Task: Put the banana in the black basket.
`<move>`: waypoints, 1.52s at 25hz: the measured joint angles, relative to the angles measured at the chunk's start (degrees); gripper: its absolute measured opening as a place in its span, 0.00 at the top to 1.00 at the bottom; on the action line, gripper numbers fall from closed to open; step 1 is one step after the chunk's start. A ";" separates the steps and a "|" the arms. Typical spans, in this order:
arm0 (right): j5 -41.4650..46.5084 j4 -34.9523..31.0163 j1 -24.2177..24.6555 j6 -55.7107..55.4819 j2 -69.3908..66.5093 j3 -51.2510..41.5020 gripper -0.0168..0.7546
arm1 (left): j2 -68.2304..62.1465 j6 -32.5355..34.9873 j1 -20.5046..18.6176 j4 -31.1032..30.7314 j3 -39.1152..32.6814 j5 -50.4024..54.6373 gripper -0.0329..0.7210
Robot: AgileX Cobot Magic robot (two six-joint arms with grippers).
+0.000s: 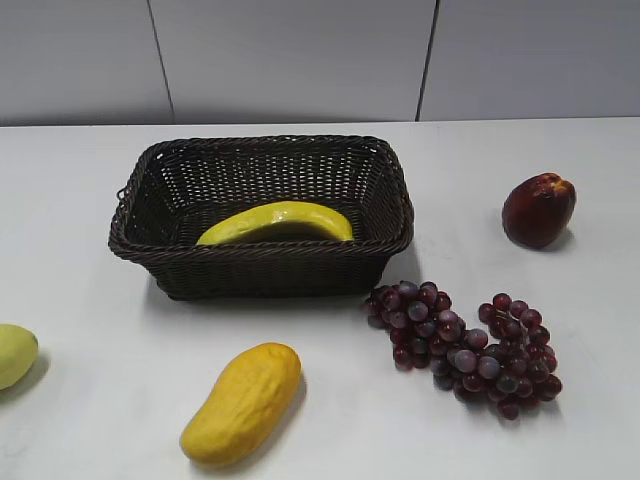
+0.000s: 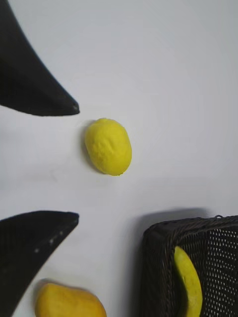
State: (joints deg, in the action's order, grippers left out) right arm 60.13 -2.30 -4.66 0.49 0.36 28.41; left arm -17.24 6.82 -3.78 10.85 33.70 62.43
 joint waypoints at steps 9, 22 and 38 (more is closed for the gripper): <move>0.00 0.00 0.00 0.00 0.00 0.00 0.26 | 5.60 -0.21 0.00 -4.71 -2.44 1.34 0.20; 0.00 0.00 0.00 0.00 0.00 0.00 0.26 | 5.75 -0.73 0.00 -5.29 -5.19 -0.07 0.19; 0.00 0.00 0.00 0.00 0.00 0.00 0.26 | 17.13 -0.80 0.00 -5.29 -5.19 -0.01 0.19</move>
State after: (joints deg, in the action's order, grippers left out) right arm 60.13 -2.30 -4.66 0.49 0.36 28.41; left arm -0.11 6.02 -3.78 5.56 28.51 62.42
